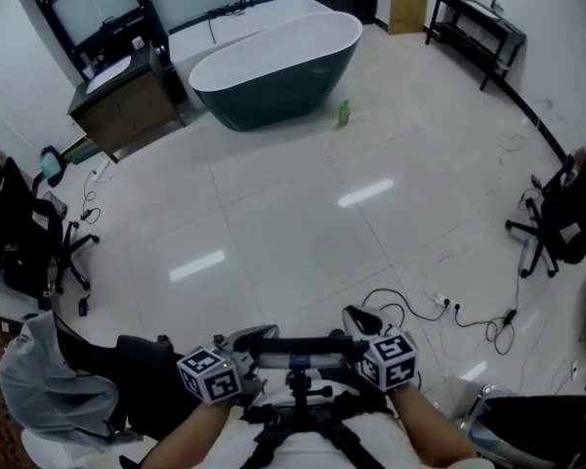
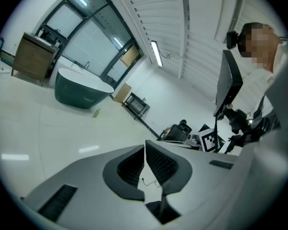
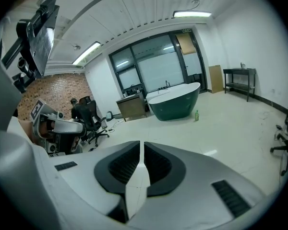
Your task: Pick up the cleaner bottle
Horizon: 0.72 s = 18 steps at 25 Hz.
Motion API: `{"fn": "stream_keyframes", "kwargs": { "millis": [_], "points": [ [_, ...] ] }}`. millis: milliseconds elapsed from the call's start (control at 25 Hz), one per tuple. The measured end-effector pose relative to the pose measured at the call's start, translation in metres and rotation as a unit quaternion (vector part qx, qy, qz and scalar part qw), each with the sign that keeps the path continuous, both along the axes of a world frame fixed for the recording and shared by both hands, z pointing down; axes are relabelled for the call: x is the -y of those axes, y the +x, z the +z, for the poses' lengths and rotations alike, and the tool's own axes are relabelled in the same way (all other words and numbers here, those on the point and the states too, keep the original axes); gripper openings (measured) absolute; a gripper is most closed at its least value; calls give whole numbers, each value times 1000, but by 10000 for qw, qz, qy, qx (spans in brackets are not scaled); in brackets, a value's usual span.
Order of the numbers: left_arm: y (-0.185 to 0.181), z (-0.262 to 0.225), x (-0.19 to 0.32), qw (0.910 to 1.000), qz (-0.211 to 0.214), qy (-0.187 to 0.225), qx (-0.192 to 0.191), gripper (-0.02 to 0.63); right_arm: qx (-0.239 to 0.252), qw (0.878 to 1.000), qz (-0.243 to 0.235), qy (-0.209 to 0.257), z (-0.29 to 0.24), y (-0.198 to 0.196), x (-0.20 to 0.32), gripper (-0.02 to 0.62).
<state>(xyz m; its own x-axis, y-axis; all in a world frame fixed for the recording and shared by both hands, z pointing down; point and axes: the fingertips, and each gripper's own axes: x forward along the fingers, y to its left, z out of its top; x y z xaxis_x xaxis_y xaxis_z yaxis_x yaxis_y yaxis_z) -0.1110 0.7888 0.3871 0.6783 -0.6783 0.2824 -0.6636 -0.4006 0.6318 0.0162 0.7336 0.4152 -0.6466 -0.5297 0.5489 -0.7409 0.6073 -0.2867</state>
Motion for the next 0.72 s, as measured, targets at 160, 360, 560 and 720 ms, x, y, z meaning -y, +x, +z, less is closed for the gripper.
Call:
{"fn": "stream_keyframes", "kwargs": {
  "millis": [160, 360, 560, 720],
  "points": [
    [1, -5, 36, 9991, -323, 116, 240, 58, -196, 9996, -34, 181, -4, 10, 36, 33],
    [1, -10, 68, 9972, -665, 220, 273, 74, -229, 9994, 151, 214, -4, 28, 70, 100],
    [6, -18, 98, 9957, -784, 348, 351, 74, -128, 9990, 400, 127, 3, 55, 94, 115],
    [11, -23, 117, 9951, -770, 336, 520, 74, -121, 9984, 530, 131, 5, 70, 110, 115]
  ]
}}
